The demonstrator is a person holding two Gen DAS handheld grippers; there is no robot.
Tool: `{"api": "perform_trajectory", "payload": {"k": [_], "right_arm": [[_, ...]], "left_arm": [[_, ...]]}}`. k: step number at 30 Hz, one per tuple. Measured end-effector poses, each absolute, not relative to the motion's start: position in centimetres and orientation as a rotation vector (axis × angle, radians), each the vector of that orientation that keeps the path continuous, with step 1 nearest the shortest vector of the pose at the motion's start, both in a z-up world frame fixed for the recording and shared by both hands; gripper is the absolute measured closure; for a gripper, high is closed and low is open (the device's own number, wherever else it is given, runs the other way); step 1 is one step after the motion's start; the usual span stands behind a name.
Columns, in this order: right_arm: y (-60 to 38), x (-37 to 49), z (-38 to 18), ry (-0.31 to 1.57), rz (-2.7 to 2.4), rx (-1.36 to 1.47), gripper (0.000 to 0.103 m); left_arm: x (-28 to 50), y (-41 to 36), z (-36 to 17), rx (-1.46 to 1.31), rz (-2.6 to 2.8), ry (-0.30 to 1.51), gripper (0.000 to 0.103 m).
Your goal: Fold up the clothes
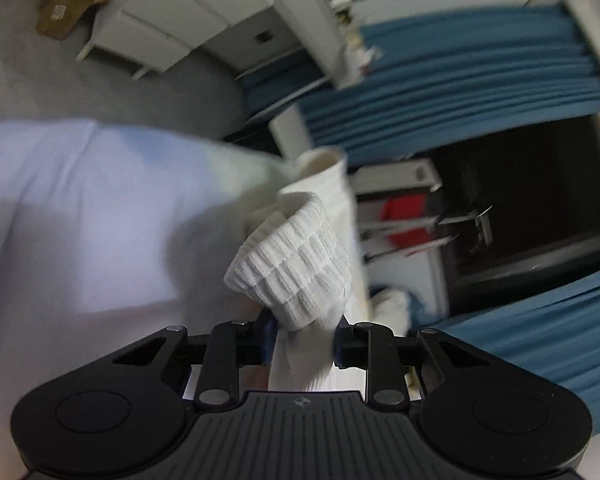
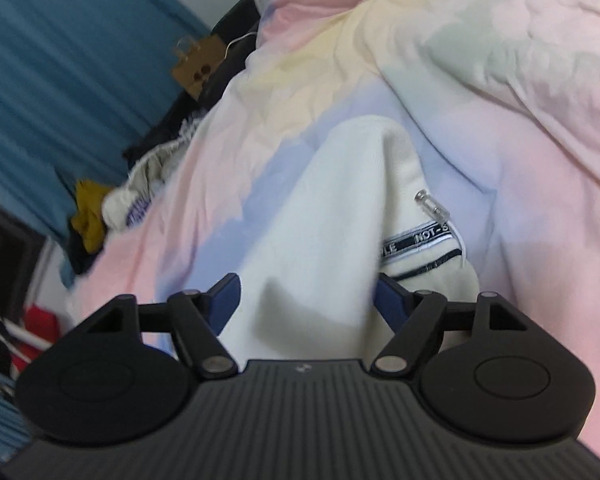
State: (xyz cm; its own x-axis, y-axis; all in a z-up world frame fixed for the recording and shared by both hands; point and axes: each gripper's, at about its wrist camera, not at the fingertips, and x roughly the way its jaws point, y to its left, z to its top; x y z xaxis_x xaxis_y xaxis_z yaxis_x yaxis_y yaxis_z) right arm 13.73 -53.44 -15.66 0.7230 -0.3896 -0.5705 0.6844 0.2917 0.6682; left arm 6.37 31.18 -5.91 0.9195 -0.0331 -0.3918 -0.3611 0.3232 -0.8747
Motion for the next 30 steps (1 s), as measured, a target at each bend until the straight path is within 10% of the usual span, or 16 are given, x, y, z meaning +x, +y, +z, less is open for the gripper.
{"api": "perform_trajectory", "payload": {"k": [3,5,8,20,30], "right_arm": [[-53.9,14.4,-15.4,0.323,-0.718,0.995,0.053],[-54.1,14.9,-15.2,0.356,-0.723,0.951,0.088],[-54.0,15.3,-13.9,0.373,-0.752,0.928,0.097],[-49.5,12.8,5.2,-0.011,-0.434,0.749,0.097],[-55.0,5.1,-13.0,0.513,-0.895,1.033,0.097]], "left_arm": [[6.4,31.4,-6.0,-1.222,0.227,0.361,0.076],[6.5,31.6,-6.3,-1.22,0.229,0.369,0.075],[6.7,31.8,-6.7,-1.218,0.232,0.385,0.075],[2.1,33.0,-4.8,-1.193,0.207,0.283,0.089],[0.1,34.6,-7.0,-1.223,0.251,0.419,0.089]]}}
